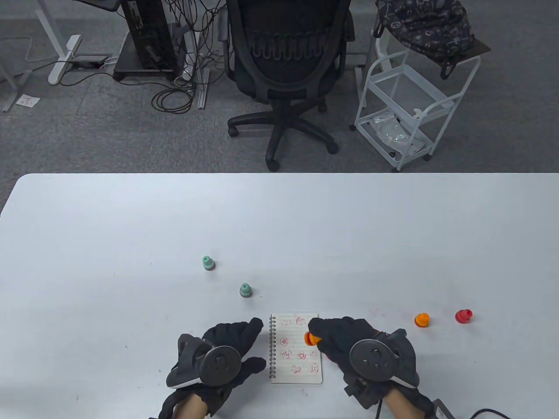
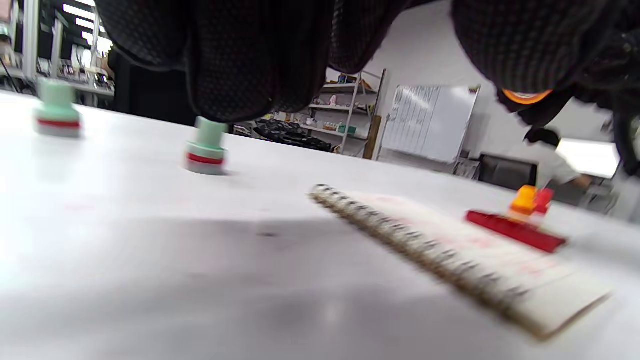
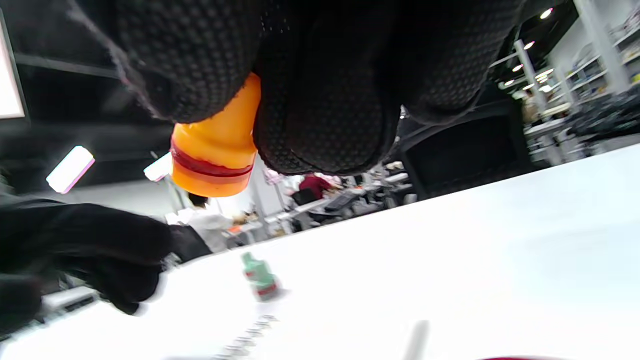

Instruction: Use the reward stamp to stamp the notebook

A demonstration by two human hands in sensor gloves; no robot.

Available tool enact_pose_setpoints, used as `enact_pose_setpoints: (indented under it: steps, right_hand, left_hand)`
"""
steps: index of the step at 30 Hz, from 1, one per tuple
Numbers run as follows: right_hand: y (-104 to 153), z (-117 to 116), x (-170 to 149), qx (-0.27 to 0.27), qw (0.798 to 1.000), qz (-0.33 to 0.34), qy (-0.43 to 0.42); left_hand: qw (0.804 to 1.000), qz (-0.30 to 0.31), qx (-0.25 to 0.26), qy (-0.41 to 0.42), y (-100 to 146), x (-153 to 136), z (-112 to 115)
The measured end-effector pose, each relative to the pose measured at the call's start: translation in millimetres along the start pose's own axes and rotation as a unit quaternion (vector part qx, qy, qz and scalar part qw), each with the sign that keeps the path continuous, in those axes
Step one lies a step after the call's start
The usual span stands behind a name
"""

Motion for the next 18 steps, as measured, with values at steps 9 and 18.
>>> enact_pose_setpoints:
  steps: [9, 18]
  right_hand:
    - [2, 4, -64, 0.094, 0.963, -0.092, 0.234]
    - [8, -18, -93, 0.131, 0.926, -0.13, 0.329]
  left_hand:
    - [0.999, -0.024, -0.018, -0.037, 6, -15, 0]
    - [0.998, -0.023, -0.026, -0.054, 6, -12, 0]
Point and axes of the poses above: the tracker on the back of each hand, its own x axis roughly to the thumb side, its own y axis roughly from the fingertips to the wrist, z = x × y, the point moved 1 cm from there along -y, roughly from the wrist to the fingertips, and after that the axes turned 14 degrees about -x, right-handed, at the moved point
